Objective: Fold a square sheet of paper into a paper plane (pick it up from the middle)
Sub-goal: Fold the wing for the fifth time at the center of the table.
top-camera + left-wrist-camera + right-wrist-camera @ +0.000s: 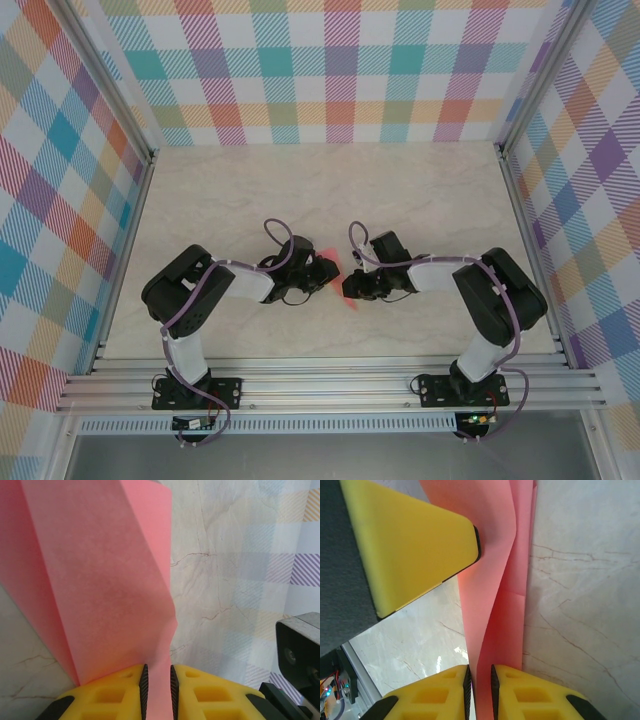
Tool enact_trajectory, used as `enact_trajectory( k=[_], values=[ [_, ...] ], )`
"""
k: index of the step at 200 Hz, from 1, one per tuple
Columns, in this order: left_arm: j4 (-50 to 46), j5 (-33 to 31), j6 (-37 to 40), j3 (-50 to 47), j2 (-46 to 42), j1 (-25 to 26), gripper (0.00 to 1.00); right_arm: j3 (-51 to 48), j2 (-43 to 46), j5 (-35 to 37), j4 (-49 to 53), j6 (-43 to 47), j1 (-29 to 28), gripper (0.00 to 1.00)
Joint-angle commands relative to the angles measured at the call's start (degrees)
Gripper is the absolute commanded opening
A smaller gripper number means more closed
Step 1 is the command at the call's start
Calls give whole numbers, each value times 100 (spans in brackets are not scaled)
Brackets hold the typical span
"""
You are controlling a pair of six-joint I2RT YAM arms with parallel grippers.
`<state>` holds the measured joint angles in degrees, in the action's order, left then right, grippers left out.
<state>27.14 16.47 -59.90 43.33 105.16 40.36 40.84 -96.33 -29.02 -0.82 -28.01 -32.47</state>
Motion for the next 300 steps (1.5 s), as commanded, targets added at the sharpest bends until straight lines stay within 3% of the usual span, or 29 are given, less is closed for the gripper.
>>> enact_trajectory(
  k=[1,40,153,258,300],
  values=[
    [-420,11,170,3,127,47,21,190,180,-81,392,127,-14,21],
    [-477,9,207,0,92,48,21,371,311,-11,699,195,-14,21],
    [-577,-29,180,41,57,50,21,323,-160,-500,634,257,-15,6],
    [-734,-83,154,68,34,46,21,135,-438,-419,653,155,-14,8],
    [-762,-60,159,114,61,43,21,239,1,-375,873,257,-18,13]
  ],
)
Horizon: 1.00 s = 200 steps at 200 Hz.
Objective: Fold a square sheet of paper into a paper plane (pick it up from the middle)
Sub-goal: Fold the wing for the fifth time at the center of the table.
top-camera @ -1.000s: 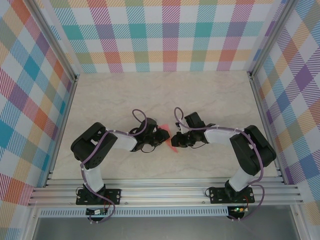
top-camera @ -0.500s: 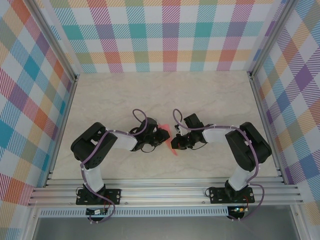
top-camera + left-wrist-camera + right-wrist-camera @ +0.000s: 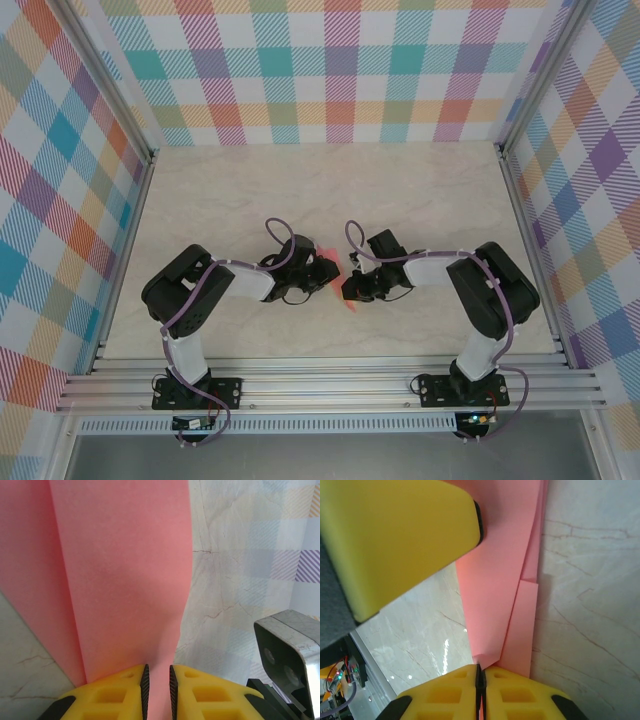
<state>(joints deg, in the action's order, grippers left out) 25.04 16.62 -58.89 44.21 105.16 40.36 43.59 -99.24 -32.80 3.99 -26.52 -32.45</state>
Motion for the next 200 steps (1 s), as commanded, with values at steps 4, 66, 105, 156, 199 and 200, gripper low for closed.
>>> enact_trajectory(
  k=[4,66,105,156,199,200],
  values=[
    [-553,-76,62,39,65,49,21,-28,339,31,431,132,-16,14],
    [-553,-23,58,102,118,42,21,-81,663,417,597,476,-75,25],
    [-562,-11,51,127,85,41,21,-278,1154,1161,537,701,-345,30],
    [-577,8,54,144,83,43,21,-383,1437,2200,463,877,-923,31],
    [-568,25,53,150,101,43,21,-429,1435,2326,374,899,-1017,31],
    [-565,25,53,150,101,43,21,-425,1430,2324,370,901,-1018,31]
  ],
)
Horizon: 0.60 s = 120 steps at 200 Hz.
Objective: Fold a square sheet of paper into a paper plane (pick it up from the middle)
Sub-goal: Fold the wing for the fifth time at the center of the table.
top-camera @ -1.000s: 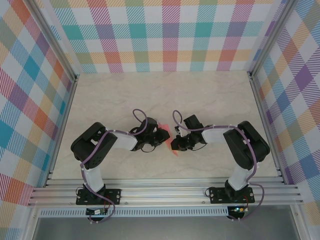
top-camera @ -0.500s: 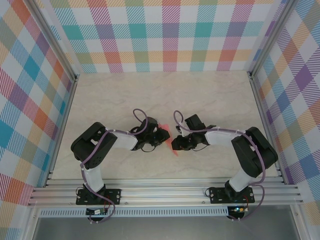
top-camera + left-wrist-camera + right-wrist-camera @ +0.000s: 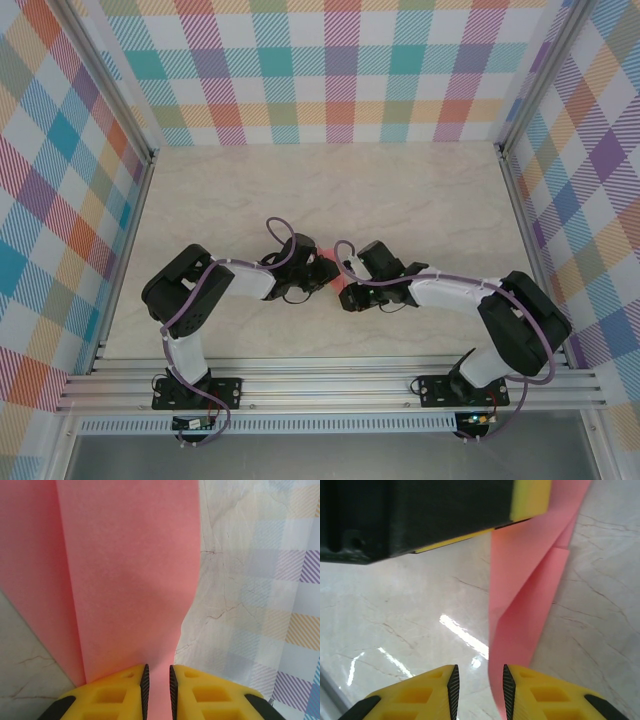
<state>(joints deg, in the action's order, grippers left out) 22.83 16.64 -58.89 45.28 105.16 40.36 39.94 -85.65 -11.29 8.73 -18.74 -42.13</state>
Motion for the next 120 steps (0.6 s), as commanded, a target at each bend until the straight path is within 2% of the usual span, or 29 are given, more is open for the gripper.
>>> enact_trajectory(
  k=[1,120],
  values=[
    [-342,23,53,47,101,43,21,-54,68,168,-104,128,-50,31],
    [-358,23,49,33,89,42,21,175,-244,258,-80,216,-226,31]
  ],
)
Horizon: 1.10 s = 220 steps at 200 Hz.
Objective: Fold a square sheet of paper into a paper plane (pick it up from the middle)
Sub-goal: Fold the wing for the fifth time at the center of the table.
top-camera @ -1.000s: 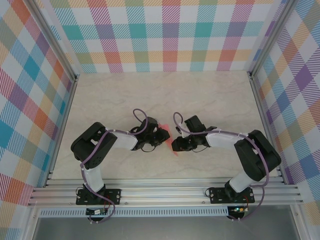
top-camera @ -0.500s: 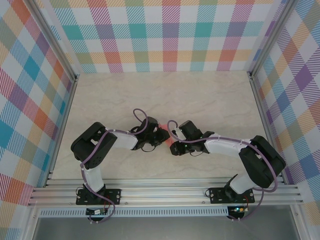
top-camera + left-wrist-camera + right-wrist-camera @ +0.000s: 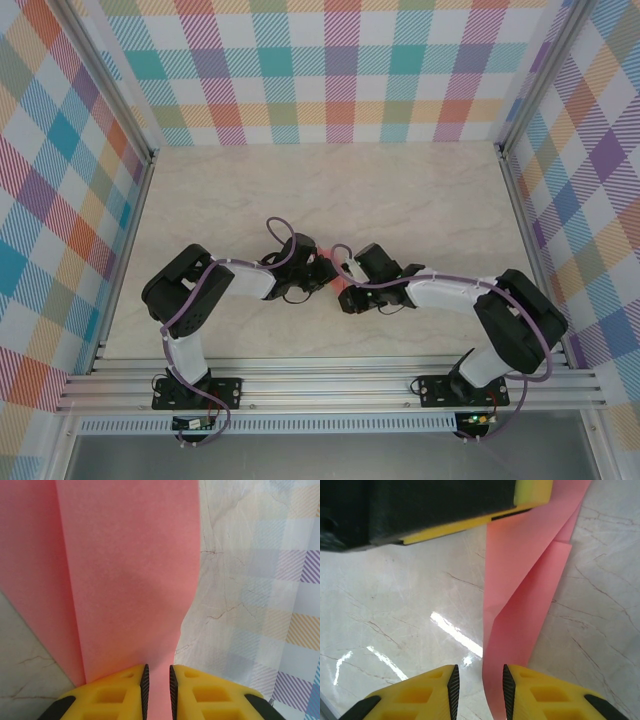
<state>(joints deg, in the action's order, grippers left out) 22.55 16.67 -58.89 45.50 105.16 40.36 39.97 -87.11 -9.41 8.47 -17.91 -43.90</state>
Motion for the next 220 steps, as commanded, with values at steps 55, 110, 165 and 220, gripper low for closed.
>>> enact_trajectory(
  k=[55,110,165,220],
  values=[
    [-338,21,35,5,83,45,20,185,-148,121,-56,135,-62,26],
    [-339,38,36,19,99,42,20,205,-253,159,-56,99,-57,25],
    [-339,42,36,29,110,42,21,258,-262,291,-36,62,-57,26],
    [-330,47,27,5,117,42,21,253,-319,202,-56,17,-57,21]
  ],
)
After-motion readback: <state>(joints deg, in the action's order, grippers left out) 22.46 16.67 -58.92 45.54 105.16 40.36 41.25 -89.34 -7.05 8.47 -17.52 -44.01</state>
